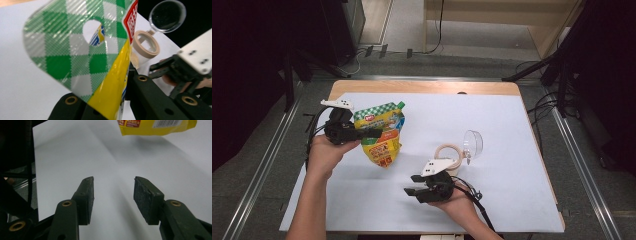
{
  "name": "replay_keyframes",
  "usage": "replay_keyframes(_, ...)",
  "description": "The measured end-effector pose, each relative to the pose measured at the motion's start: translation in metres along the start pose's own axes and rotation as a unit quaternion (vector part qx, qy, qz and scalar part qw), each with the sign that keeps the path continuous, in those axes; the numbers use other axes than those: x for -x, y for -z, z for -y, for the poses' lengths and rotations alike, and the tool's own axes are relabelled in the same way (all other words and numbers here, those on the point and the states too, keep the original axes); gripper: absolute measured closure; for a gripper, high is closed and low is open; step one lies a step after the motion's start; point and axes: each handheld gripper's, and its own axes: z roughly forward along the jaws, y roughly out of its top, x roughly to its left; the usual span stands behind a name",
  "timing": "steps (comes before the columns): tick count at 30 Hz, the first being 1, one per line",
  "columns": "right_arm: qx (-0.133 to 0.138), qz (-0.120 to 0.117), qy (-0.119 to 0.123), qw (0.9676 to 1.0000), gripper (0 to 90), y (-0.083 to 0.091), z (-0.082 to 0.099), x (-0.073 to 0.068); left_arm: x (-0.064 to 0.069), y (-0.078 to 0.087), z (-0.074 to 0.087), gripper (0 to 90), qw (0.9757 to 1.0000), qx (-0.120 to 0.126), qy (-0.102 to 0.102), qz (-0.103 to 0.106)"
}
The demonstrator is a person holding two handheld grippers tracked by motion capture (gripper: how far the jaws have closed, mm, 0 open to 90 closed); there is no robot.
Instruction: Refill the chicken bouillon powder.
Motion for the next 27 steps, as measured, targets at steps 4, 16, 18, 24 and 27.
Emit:
replay_keyframes(4, -0.001, 0.017, -0.004, 0.9999, 52.0, -0.007, 0.000, -0.001, 0.016, 0.006, -0.007, 90.0, 0.9995, -0.003, -0.027, 0.018)
replay_keyframes(16, 0.024, 0.041, -0.017, 0.9987, 63.7, -0.005, 0.005, 0.003, 0.061, 0.002, -0.023, 90.0, 0.9957, -0.030, -0.063, 0.061)
replay_keyframes(18, 0.026, 0.047, -0.023, 0.9983, 66.9, -0.004, 0.007, 0.004, 0.066, -0.002, -0.025, 90.0, 0.9945, -0.040, -0.068, 0.069)
replay_keyframes(24, 0.045, 0.071, -0.014, 0.9964, 69.8, -0.001, 0.007, 0.005, 0.078, -0.017, -0.026, 90.0, 0.9913, -0.068, -0.063, 0.094)
replay_keyframes(27, 0.044, 0.081, -0.007, 0.9957, 68.6, -0.001, 0.008, 0.005, 0.080, -0.023, -0.025, 90.0, 0.9892, -0.077, -0.055, 0.113)
